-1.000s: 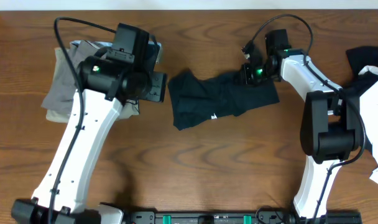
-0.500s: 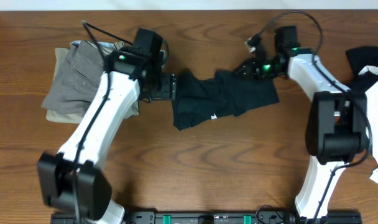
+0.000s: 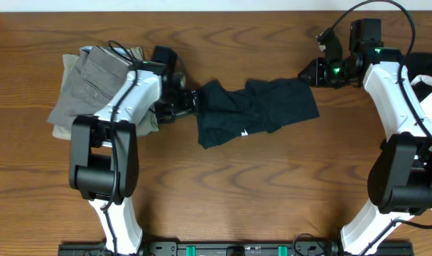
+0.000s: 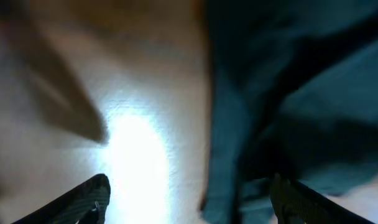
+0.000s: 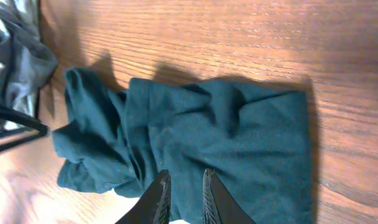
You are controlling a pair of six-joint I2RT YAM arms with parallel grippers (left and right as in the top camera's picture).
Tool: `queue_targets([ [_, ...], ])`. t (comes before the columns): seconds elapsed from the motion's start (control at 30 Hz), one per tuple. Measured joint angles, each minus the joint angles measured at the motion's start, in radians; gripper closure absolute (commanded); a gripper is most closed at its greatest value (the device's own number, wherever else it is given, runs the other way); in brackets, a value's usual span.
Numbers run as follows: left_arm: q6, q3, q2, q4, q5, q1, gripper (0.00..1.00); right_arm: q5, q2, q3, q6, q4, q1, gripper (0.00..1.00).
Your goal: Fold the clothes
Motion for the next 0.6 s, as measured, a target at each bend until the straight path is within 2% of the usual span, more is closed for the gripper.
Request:
queue_targets([
  [0.2, 0.095, -0.037, 0.000, 0.042, 0.188, 0.020, 0.12, 0.016, 0.000, 0.000, -0.013, 0.000, 0.000, 0.83],
  [0.33, 0.122, -0.093, 0.000, 0.073, 0.234, 0.017, 0.12, 0.023, 0.000, 0.000, -0.014, -0.002, 0.000, 0.83],
  [0.6, 0.141, -0.200, -0.013, 0.230, 0.329, 0.016, 0.12, 0.024, 0.000, 0.000, -0.015, -0.002, 0.000, 0.83],
])
